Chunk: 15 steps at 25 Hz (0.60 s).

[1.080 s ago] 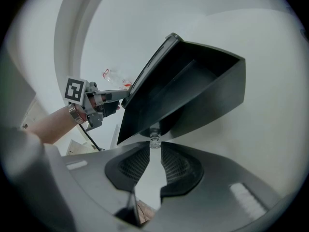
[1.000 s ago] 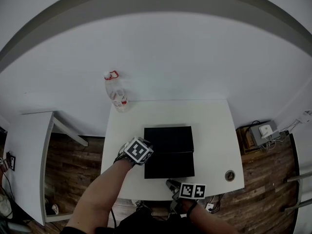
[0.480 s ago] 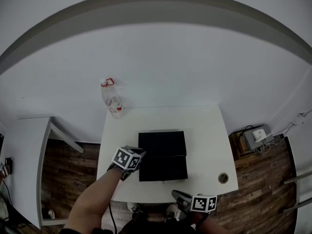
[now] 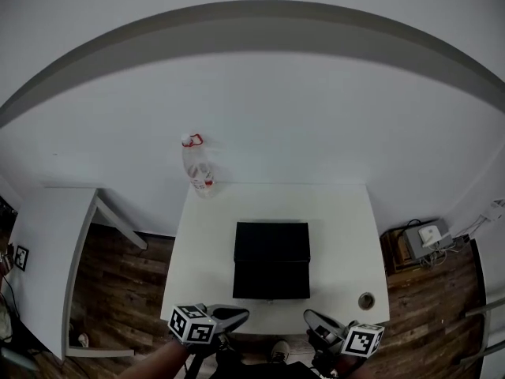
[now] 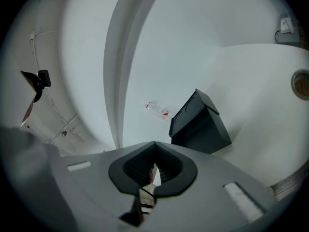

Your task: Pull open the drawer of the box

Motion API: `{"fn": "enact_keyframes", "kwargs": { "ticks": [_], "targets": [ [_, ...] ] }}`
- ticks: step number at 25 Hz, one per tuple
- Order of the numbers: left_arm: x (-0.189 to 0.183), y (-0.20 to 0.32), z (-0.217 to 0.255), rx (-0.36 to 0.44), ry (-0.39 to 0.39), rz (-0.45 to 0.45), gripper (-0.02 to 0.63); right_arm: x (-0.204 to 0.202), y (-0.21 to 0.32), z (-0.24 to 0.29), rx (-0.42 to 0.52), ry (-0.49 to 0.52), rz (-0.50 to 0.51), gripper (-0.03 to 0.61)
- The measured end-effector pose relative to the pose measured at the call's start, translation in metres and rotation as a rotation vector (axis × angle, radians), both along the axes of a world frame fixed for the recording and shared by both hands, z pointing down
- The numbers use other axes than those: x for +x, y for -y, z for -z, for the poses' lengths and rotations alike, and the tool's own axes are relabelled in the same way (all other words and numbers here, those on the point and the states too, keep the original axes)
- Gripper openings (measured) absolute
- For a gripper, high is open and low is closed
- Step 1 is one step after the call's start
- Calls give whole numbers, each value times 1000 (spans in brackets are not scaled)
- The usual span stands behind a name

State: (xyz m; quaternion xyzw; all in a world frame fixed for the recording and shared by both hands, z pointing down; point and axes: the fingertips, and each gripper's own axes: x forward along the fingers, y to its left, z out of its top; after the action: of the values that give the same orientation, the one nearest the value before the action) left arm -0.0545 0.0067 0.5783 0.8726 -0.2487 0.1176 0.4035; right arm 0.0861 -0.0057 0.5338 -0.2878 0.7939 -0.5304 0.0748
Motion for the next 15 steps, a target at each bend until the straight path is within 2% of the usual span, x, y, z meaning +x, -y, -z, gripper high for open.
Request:
{"fn": "enact_keyframes", "kwargs": {
  "ticks": [4, 7, 9, 15],
  "targets": [
    [20, -41, 12, -78, -181, 122, 5, -15, -12, 29, 61, 10, 95, 5],
    [31, -55, 22, -111, -262, 149, 5, -27, -24, 38, 92, -7, 165, 5],
    [35, -57, 23, -114, -293, 148, 5, -35, -32, 39, 92, -3, 214, 5],
    [34, -54, 29, -101, -317, 178, 5, -48, -41, 40, 89, 8, 289, 5]
  ]
}}
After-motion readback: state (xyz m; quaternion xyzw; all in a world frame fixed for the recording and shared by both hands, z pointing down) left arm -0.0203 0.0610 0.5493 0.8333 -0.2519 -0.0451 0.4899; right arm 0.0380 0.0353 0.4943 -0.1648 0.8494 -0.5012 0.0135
